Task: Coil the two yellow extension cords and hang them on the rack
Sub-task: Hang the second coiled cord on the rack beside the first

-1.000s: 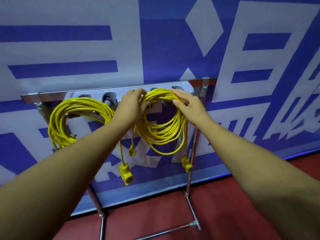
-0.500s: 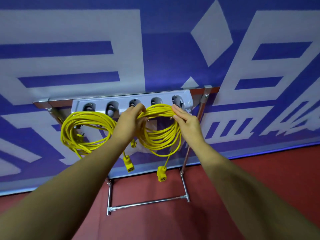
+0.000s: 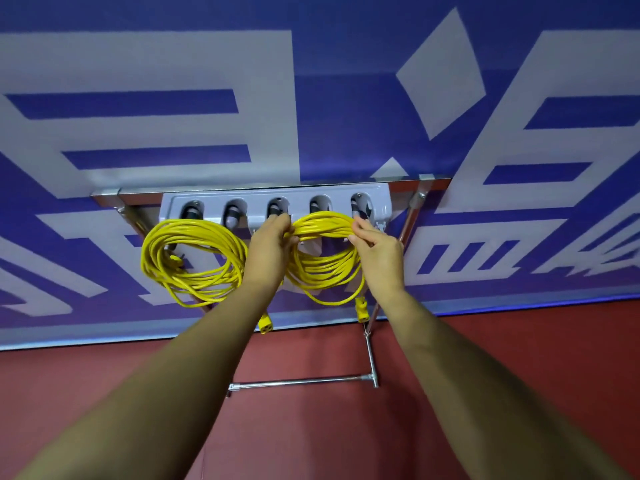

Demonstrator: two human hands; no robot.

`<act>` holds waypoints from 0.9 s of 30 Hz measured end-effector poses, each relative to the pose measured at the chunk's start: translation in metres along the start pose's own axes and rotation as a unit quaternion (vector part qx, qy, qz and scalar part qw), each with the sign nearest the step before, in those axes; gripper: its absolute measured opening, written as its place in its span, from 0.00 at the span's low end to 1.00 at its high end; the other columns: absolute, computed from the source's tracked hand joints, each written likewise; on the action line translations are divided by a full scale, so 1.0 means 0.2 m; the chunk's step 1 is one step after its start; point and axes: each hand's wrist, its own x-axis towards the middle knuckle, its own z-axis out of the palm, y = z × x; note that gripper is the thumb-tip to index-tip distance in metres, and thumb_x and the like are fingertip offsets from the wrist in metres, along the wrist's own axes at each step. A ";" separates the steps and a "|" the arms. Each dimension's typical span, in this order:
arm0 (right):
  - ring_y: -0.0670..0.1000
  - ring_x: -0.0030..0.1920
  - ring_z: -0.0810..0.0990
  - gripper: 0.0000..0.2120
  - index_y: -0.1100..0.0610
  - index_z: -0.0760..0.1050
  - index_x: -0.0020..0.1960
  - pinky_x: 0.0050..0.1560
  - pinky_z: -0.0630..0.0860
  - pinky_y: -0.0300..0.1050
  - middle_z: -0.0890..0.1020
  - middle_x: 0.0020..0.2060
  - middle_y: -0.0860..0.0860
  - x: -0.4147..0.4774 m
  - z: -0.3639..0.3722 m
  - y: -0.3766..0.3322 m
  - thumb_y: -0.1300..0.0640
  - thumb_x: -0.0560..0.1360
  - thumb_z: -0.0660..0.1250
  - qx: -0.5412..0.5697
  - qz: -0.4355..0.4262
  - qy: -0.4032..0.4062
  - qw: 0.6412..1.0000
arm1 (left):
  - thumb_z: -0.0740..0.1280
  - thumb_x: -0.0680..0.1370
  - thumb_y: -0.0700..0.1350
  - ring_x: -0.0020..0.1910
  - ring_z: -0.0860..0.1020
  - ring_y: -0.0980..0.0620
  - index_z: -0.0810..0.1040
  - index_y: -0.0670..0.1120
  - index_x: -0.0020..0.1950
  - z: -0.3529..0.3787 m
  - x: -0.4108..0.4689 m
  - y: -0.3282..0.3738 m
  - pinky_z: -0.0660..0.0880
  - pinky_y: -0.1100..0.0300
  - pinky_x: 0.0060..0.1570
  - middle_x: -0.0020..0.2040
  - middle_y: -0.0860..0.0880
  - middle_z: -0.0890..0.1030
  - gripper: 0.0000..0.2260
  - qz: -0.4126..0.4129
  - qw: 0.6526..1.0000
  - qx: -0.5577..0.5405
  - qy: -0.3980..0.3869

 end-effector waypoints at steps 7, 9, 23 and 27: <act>0.52 0.57 0.76 0.13 0.56 0.81 0.60 0.58 0.75 0.44 0.79 0.57 0.52 -0.01 -0.05 -0.05 0.56 0.77 0.69 -0.205 -0.062 -0.006 0.977 | 0.66 0.79 0.42 0.41 0.77 0.38 0.79 0.42 0.47 -0.07 -0.04 0.00 0.74 0.50 0.37 0.44 0.43 0.73 0.05 0.080 0.989 0.127 -0.021; 0.52 0.54 0.74 0.13 0.54 0.81 0.59 0.52 0.76 0.50 0.78 0.51 0.49 -0.02 -0.05 -0.06 0.53 0.76 0.69 -0.256 -0.081 0.000 0.963 | 0.67 0.79 0.41 0.41 0.78 0.37 0.80 0.40 0.47 -0.09 -0.04 0.00 0.72 0.51 0.37 0.43 0.42 0.75 0.06 0.084 0.987 0.135 -0.027; 0.52 0.48 0.78 0.11 0.57 0.83 0.56 0.47 0.76 0.49 0.78 0.49 0.51 0.02 -0.02 -0.11 0.55 0.76 0.69 -0.238 -0.038 0.010 0.971 | 0.64 0.79 0.39 0.42 0.75 0.37 0.73 0.42 0.45 -0.06 0.01 0.03 0.63 0.54 0.35 0.45 0.40 0.76 0.03 0.063 0.987 0.142 -0.042; 0.53 0.53 0.77 0.13 0.57 0.81 0.59 0.53 0.77 0.50 0.77 0.51 0.51 -0.03 -0.04 -0.12 0.53 0.77 0.68 -0.251 -0.050 -0.021 0.966 | 0.64 0.79 0.44 0.42 0.75 0.39 0.70 0.46 0.48 -0.08 -0.03 0.01 0.74 0.46 0.38 0.46 0.44 0.76 0.03 0.060 0.985 0.148 -0.058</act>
